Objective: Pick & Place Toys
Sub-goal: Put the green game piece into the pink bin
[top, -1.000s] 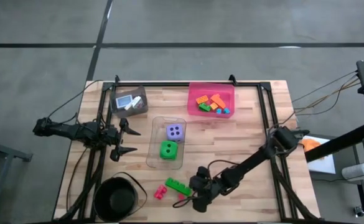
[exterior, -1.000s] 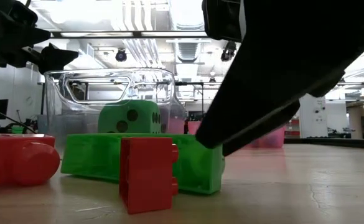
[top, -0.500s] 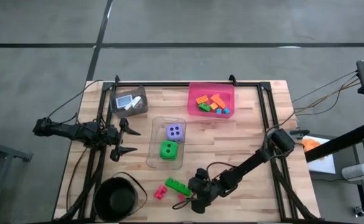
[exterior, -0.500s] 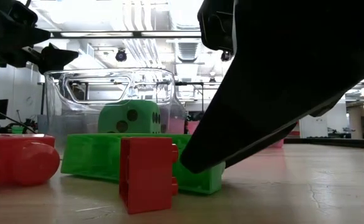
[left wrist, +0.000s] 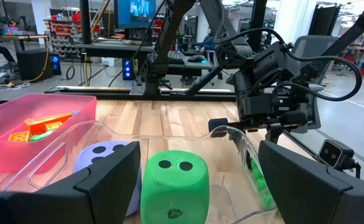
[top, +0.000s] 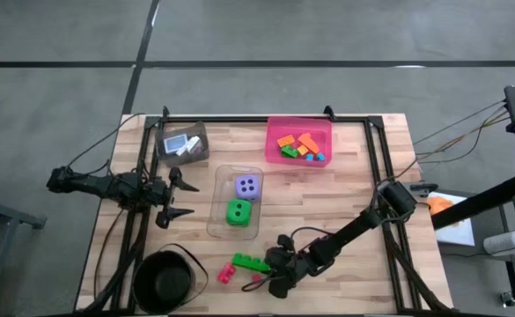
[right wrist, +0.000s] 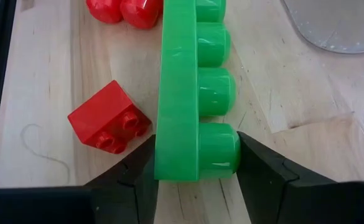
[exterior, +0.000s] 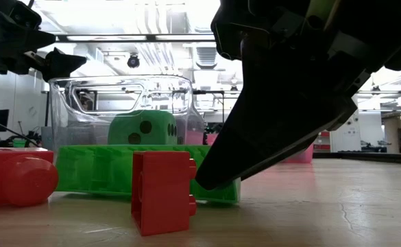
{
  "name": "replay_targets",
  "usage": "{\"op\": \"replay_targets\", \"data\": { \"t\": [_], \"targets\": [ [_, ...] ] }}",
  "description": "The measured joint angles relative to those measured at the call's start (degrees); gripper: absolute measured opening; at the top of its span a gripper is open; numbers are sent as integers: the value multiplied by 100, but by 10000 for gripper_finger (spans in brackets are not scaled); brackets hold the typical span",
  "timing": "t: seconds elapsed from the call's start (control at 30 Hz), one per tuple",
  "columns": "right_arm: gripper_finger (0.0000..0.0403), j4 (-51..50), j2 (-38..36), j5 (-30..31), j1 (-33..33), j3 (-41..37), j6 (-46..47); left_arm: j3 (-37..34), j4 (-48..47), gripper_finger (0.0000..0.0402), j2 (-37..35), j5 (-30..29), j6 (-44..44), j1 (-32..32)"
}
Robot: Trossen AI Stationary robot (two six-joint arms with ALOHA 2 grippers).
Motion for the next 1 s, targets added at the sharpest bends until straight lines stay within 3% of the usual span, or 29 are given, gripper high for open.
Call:
{"op": "replay_targets", "data": {
  "t": [0.67,0.87,1.0],
  "targets": [
    [169,-12,-212,325,15,2,-415,0,0,327,0,-2,0,-2],
    [170,140,-395,567,118,426,-1359,0,-1,327,0,-1,0,-1],
    [170,1174,-398,591,218,548,-2598,0,1,327,0,-2,0,0]
  ]
}}
